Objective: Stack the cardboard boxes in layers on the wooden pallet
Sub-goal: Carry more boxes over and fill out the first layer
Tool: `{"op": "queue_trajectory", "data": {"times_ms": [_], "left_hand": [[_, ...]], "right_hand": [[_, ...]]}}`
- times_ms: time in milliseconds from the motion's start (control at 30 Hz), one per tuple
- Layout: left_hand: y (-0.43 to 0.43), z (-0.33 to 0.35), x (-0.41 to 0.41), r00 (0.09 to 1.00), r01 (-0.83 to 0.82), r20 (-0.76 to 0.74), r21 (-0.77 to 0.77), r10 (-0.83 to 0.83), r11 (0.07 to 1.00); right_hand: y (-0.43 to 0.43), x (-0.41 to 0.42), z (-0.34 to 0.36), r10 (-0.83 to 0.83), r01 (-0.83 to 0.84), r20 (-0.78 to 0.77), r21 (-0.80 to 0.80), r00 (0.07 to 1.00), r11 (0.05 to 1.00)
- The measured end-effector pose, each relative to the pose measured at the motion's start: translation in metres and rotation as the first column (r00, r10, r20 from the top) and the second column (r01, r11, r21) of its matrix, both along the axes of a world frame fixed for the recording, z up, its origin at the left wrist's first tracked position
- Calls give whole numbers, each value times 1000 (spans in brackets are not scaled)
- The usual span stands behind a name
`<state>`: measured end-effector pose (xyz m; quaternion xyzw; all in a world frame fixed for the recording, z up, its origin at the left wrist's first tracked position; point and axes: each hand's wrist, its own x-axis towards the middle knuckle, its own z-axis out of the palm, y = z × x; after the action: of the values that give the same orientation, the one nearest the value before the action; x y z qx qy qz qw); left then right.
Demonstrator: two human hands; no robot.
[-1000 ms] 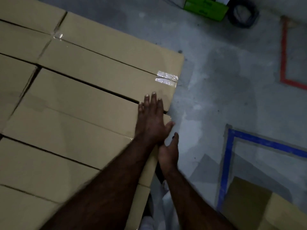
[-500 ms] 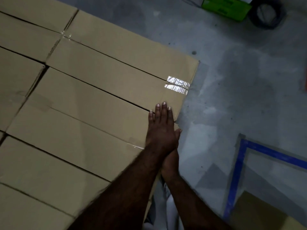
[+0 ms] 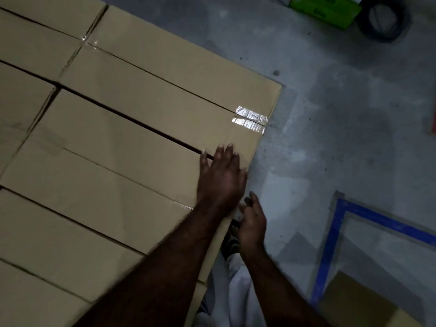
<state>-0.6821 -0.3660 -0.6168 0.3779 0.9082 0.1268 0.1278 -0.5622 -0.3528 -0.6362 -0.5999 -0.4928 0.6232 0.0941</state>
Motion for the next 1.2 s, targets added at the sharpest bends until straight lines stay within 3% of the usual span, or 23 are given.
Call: {"op": "queue_trajectory", "data": {"times_ms": [100, 200, 267, 367, 433, 533, 633, 767, 1200], "left_hand": [[0, 4, -26, 996, -47, -70, 67, 52, 997], [-3, 1, -25, 1000, 1, -9, -81, -2, 997], [-6, 0, -13, 999, 35, -12, -141, -37, 989], [2, -5, 2, 998, -54, -28, -140, 50, 989], [9, -5, 7, 995, -96, -38, -133, 92, 986], [13, -12, 10, 991, -128, -60, -113, 122, 985], [11, -20, 16, 988, -144, -69, -65, 140, 987], [12, -25, 16, 981, -158, -114, -18, 155, 987], [13, -33, 19, 962, -151, -205, 151, 180, 977]], "right_hand": [[34, -23, 5, -62, 59, 51, 49, 997, 997], [72, -60, 12, -9, -2, 61, 167, 998, 986], [90, -86, 18, 41, -60, 92, 207, 995, 977], [109, -108, 18, 189, -242, 195, 302, 962, 922], [120, -116, 24, 296, -404, 302, 413, 906, 816], [142, -135, 28, 392, -634, 503, 548, 771, 545], [166, -160, 28, 491, -838, 680, 454, 545, 301], [195, -198, 30, 554, -923, 745, 363, 372, 132], [223, -218, 25, 579, -917, 724, 381, 376, 119]]}}
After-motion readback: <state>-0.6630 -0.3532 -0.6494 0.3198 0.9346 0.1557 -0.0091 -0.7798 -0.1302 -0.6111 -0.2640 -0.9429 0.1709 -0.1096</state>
